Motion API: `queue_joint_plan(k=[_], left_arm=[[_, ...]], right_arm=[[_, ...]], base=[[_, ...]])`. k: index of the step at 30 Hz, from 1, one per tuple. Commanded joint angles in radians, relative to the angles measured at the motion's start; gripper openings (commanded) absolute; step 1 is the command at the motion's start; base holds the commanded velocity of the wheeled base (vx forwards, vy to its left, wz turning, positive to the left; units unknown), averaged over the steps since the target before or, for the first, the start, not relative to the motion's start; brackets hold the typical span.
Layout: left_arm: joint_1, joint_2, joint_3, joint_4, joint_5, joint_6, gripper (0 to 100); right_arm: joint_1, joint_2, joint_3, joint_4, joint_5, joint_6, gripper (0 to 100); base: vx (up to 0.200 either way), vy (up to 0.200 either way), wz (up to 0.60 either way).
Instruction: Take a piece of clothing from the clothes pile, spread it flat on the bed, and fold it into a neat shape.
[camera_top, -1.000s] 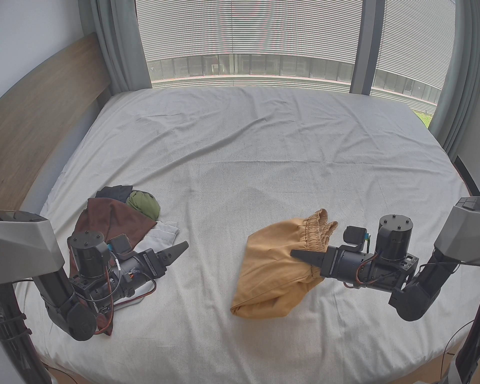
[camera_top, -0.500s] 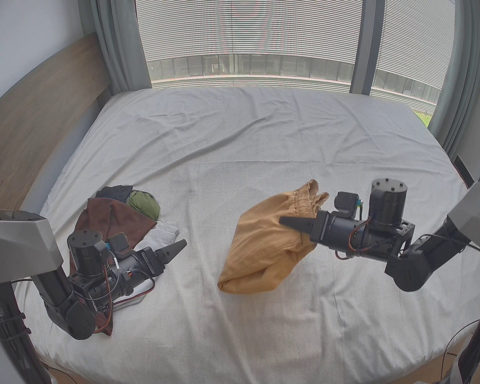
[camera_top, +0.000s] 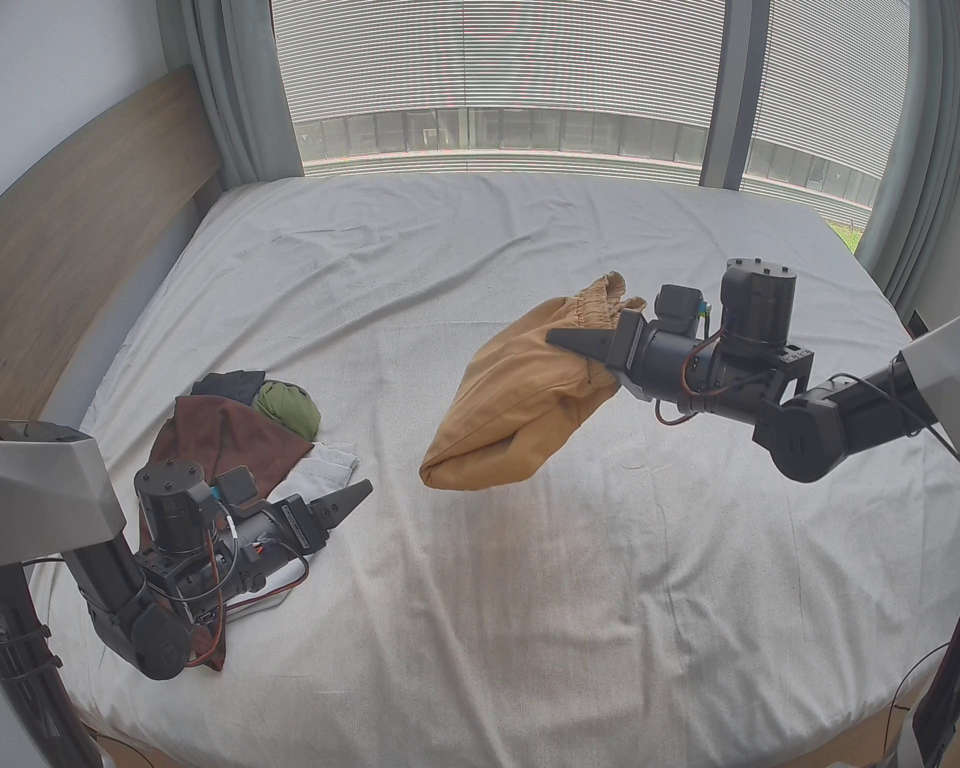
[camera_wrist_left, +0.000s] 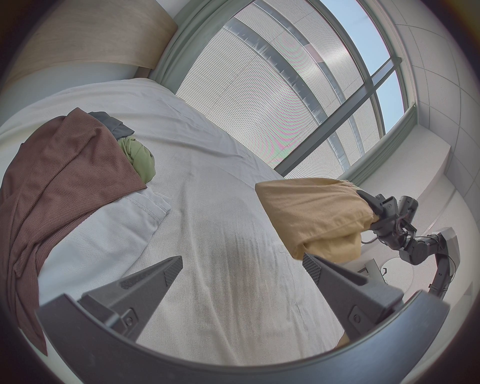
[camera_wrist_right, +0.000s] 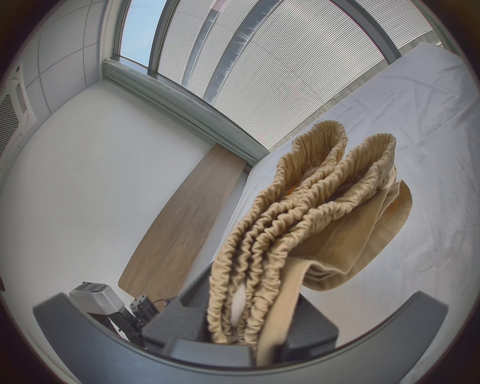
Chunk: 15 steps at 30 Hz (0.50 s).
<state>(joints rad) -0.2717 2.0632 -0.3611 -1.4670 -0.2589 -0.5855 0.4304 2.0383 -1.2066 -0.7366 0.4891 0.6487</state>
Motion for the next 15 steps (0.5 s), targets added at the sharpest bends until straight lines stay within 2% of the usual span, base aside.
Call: queue_joint_plan(k=[1, 15], left_arm=[[-0.001, 0.000, 0.004, -0.001, 0.000, -0.002, 100], [0.000, 0.002, 0.002, -0.001, -0.002, -0.017, 100]], right_arm=[[-0.010, 0.114, -0.156, 0.069, 0.005, 0.006, 0], [-0.033, 0.350, -0.447, 0.178, 0.005, 0.008, 0]], base=[[0.000, 0.000, 0.00], [0.000, 0.000, 0.00]])
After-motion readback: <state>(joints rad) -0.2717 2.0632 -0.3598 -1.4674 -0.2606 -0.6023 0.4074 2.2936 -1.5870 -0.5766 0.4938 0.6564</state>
